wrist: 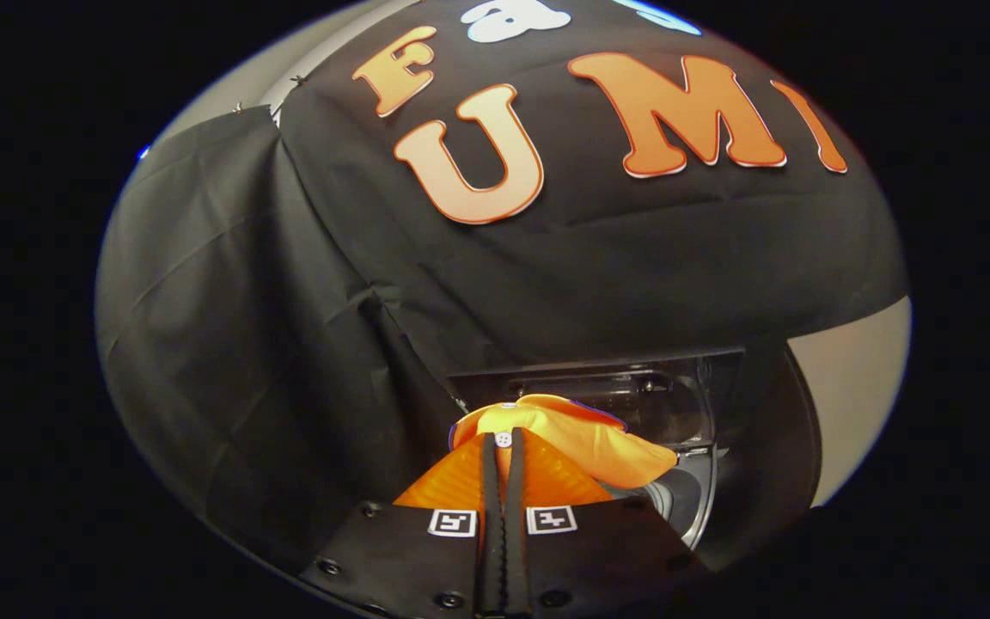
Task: Put the clothes into the washing machine and then close the washing machine lid.
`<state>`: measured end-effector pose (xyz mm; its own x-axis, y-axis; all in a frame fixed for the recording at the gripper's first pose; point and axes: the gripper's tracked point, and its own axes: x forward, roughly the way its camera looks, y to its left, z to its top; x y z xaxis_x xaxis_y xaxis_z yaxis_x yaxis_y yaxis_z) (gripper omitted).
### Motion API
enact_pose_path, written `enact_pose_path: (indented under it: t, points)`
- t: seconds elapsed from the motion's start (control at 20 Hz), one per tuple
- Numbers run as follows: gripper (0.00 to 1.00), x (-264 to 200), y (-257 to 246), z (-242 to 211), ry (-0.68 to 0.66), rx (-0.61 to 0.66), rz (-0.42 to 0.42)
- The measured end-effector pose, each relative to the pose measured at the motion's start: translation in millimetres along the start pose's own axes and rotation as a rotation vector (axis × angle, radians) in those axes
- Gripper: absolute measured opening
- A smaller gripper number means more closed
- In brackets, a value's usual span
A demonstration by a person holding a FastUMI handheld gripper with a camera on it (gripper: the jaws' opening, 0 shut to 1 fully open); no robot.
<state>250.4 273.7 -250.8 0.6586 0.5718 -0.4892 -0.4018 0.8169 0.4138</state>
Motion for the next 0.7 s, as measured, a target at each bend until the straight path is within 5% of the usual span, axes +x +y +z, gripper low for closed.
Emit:
enact_pose_path:
  t: [0.7]
  points:
    - [0.08,101.0,-73.4,-123.2,0.128,0.065,-0.135]
